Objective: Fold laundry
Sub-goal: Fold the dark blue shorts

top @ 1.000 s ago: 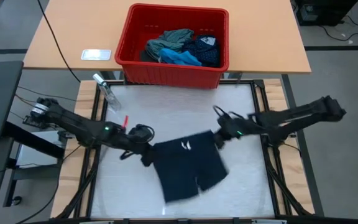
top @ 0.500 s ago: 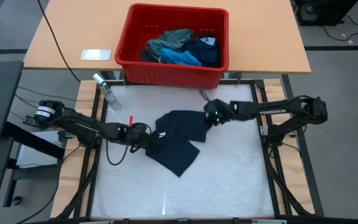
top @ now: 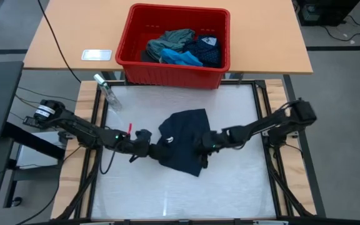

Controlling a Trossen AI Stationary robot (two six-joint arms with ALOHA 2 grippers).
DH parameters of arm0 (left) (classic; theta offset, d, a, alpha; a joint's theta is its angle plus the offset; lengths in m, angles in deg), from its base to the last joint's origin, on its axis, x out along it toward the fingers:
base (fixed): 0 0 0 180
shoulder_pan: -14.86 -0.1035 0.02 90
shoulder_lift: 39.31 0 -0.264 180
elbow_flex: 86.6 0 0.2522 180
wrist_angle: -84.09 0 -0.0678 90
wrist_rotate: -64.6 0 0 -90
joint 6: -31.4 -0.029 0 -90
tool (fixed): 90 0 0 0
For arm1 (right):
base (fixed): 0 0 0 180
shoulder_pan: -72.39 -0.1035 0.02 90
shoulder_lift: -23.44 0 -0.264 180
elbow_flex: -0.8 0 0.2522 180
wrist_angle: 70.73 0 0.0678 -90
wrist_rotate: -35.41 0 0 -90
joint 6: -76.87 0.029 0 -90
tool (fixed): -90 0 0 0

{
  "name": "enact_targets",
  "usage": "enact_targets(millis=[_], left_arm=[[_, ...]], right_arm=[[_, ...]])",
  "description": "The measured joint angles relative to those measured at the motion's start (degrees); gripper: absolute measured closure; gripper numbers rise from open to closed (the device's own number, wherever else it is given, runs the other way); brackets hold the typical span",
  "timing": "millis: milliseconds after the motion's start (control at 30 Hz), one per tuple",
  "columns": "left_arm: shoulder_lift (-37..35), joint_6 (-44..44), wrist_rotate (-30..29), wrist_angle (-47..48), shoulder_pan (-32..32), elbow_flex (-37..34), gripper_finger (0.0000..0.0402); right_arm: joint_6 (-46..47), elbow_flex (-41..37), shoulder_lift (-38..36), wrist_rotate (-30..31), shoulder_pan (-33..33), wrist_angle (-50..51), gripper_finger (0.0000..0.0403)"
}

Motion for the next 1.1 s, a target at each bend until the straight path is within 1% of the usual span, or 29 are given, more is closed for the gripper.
enact_targets(millis=[100, 167, 233, 367, 433, 500, 567, 633, 733, 800, 867, 933, 967, 1100], left_arm=[[0.4, 2.0, 1.8, 2.3, 2.4, 0.2, 0.0337], [1.1, 4.1, 2.3, 3.4, 5.1, 0.2, 0.0311], [1.5, 5.7, 2.5, 3.3, 7.7, 0.2, 0.0284], [1.2, 7.4, 2.4, 4.2, 11.6, 0.2, 0.0233], [0.8, 6.4, 1.8, 3.1, 12.4, 0.1, 0.0216], [0.4, 4.2, 1.0, 0.9, 12.4, 0.2, 0.0207], [0.3, -1.0, 0.2, -1.9, 11.2, 0.2, 0.0204], [0.3, -7.0, -0.3, -3.6, 9.0, 0.2, 0.0204], [1.3, -17.8, -2.4, -7.1, 4.6, 0.2, 0.0203], [2.2, -26.0, -4.1, -10.8, 1.0, 0.1, 0.0203], [3.5, -33.0, -4.2, -15.2, -2.9, 0.2, 0.0203], [4.8, -37.0, -2.5, -17.9, -6.9, 0.2, 0.0203], [5.6, -38.6, -0.7, -19.3, -8.9, 0.2, 0.0204], [9.9, -41.1, 5.5, -19.6, -14.8, 0.2, 0.0214]], right_arm=[[1.5, 0.0, 5.2, 0.0, -1.9, -1.8, 0.0276], [4.7, 0.0, 8.1, -0.6, -3.3, -0.6, 0.0279], [8.0, 0.3, 9.4, -2.0, -5.1, -0.4, 0.0281], [15.3, 0.2, 7.5, -1.7, -11.2, 4.7, 0.0283], [20.4, 0.0, 5.0, 0.4, -14.6, 8.3, 0.0283], [26.6, -0.1, 2.4, 3.1, -17.8, 10.8, 0.0283], [31.4, -0.1, 0.1, 7.1, -20.8, 12.4, 0.0283], [35.0, 0.0, -1.0, 9.5, -22.9, 15.1, 0.0283], [40.4, -0.1, -1.6, 9.8, -24.7, 20.9, 0.0284], [42.4, -0.1, -1.7, 9.8, -26.1, 22.6, 0.0286], [43.5, -0.1, -1.6, 10.2, -27.5, 23.0, 0.0288], [45.6, -0.1, -1.6, 12.2, -28.3, 22.6, 0.0290], [46.5, -0.1, -1.6, 13.5, -28.5, 22.5, 0.0291], [49.6, 0.0, -1.6, 18.4, -28.7, 22.2, 0.0297]])
